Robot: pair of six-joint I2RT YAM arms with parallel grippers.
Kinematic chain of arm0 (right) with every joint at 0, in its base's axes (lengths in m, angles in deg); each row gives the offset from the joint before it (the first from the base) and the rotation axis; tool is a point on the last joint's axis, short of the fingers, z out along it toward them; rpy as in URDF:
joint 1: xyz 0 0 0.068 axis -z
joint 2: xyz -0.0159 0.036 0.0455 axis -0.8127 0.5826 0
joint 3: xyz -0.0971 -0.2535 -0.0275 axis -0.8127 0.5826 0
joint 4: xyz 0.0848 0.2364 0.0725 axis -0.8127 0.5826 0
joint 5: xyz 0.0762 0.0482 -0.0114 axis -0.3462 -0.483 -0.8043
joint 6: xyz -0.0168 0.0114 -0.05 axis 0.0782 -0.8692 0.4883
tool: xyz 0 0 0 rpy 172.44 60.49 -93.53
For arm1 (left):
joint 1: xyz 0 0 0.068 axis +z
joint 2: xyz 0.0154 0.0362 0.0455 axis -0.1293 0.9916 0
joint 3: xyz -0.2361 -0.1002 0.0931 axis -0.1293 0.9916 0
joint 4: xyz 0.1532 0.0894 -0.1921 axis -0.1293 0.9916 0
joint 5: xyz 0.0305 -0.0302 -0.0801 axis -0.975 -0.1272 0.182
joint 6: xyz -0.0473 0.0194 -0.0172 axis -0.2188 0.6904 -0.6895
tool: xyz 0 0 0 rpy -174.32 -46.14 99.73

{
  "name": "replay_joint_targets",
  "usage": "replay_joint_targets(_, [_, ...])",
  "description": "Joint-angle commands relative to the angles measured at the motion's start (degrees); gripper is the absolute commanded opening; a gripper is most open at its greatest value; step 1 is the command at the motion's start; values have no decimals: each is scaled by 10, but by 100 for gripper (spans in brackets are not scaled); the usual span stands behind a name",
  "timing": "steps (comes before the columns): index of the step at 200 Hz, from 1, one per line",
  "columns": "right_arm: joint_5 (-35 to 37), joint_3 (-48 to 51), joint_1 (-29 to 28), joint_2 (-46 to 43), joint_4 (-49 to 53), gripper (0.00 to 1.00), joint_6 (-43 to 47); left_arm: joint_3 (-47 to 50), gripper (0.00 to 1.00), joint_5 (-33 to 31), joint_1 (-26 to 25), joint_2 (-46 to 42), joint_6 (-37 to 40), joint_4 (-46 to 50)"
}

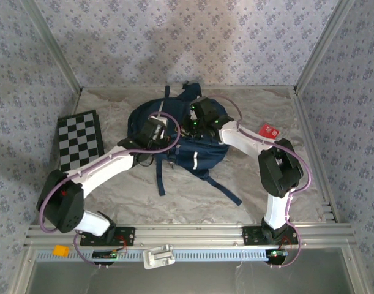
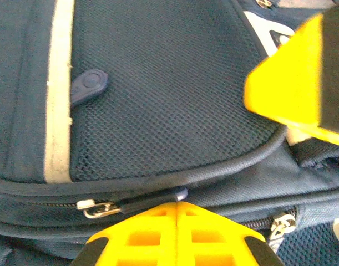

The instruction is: Pack the student bag

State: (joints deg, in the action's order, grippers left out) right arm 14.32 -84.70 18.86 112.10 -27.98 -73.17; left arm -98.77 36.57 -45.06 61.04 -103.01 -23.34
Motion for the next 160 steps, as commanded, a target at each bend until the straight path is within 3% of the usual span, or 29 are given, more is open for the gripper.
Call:
replay_joint_targets(1, [-37,-3,-5,-33,2,0,9,33,14,34,-31,-44,15,-54])
replay_joint_targets(16, [-42,-3,-6,-33,-9,0,-3,51,21,15,-55,-51,17,-79])
replay_joint_targets(73, [-50,-19,-7,-37,-3,0,-11,44,34,1,-65,-1,17,-79])
replay_joint_targets(120, [-51,-28,-9,-32,0,0,-12,38,41,-11,-68,21,6,-65])
replay_joint_targets(160, [-51,-35,-7,-25,0,0,-14,41,41,-8,-85,14,4,-80])
